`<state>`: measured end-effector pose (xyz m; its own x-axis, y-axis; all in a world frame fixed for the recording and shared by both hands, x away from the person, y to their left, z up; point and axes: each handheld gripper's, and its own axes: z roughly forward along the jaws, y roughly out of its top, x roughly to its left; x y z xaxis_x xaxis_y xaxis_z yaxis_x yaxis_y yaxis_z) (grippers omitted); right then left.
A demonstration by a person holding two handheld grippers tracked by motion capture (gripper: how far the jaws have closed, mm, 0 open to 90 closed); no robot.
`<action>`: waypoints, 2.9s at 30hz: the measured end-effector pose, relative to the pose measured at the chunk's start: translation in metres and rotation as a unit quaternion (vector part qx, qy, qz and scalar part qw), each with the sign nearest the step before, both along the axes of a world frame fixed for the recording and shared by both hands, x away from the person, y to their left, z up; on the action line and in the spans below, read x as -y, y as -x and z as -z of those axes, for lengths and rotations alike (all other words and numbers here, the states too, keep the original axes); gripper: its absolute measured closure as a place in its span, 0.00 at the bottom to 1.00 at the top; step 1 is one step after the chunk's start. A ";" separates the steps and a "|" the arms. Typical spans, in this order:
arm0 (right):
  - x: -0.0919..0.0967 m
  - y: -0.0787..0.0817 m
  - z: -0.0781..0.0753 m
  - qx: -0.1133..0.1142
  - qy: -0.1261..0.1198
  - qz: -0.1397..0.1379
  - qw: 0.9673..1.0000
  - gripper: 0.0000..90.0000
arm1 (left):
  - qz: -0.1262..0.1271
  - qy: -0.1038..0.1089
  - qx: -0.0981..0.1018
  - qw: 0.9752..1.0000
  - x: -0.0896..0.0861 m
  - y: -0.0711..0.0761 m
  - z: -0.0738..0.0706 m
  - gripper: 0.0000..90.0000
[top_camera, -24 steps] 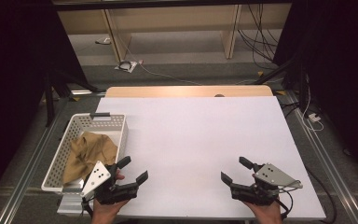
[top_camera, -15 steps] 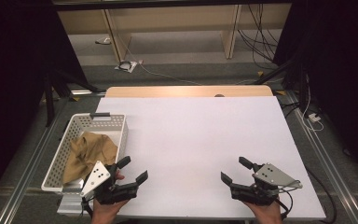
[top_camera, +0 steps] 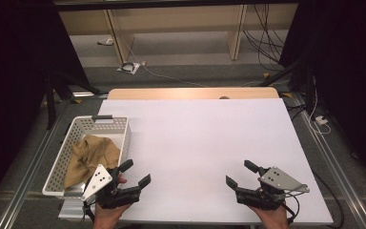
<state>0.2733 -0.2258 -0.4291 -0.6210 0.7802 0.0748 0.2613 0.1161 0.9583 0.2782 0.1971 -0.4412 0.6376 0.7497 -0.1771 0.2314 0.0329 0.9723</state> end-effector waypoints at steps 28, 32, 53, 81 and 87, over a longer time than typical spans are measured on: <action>0.000 0.000 0.000 0.000 0.002 -0.002 1.000 0.22 | -0.001 -0.002 0.000 1.000 -0.001 0.000 -0.004 0.18; 0.000 0.000 0.000 0.000 0.002 -0.001 1.000 0.22 | 0.000 -0.005 0.003 1.000 -0.003 0.000 -0.009 0.18; -0.001 -0.002 0.000 -0.001 0.004 -0.002 1.000 0.22 | -0.031 -0.035 -0.054 0.997 -0.039 -0.020 -0.045 0.18; -0.005 -0.004 0.001 -0.004 0.010 -0.013 1.000 0.23 | -0.120 -0.146 -0.208 0.960 -0.107 -0.083 -0.068 0.19; -0.005 -0.004 0.001 -0.004 0.011 -0.015 1.000 0.23 | -0.137 -0.162 -0.225 0.951 -0.114 -0.095 -0.070 0.19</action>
<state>0.2775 -0.2211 -0.4300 -0.6438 0.7626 0.0629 0.2655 0.1455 0.9531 0.3735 0.3109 -0.3715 0.3250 0.9384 -0.1172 0.6530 -0.1331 0.7456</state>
